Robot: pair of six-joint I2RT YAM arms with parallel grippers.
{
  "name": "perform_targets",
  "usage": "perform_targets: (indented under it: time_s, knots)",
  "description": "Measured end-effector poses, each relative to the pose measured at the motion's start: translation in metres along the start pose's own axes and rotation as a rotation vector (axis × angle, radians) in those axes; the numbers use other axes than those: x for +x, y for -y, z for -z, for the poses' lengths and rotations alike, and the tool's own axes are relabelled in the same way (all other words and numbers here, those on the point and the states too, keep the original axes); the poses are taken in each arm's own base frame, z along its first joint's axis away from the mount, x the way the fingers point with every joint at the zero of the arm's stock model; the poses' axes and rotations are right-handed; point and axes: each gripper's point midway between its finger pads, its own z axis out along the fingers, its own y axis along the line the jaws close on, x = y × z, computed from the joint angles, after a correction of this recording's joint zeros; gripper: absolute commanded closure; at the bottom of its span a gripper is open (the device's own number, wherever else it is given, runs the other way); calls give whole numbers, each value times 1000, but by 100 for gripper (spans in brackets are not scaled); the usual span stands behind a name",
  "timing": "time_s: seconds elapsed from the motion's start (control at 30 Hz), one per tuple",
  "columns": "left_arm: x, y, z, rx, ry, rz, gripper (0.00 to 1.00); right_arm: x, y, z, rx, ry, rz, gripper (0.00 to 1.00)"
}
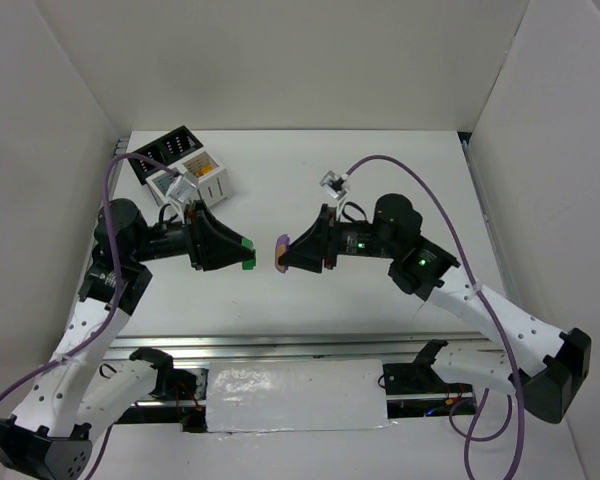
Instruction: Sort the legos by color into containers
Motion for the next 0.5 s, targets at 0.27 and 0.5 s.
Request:
perform_targets:
  time_s: [0.27, 0.5]
  knots:
    - [-5, -22, -3, -62, 2, 23, 100, -18, -13, 36, 0, 85, 67, 100]
    - [-94, -101, 24, -656, 196, -22, 100, -15, 11, 48, 163, 120, 64, 100]
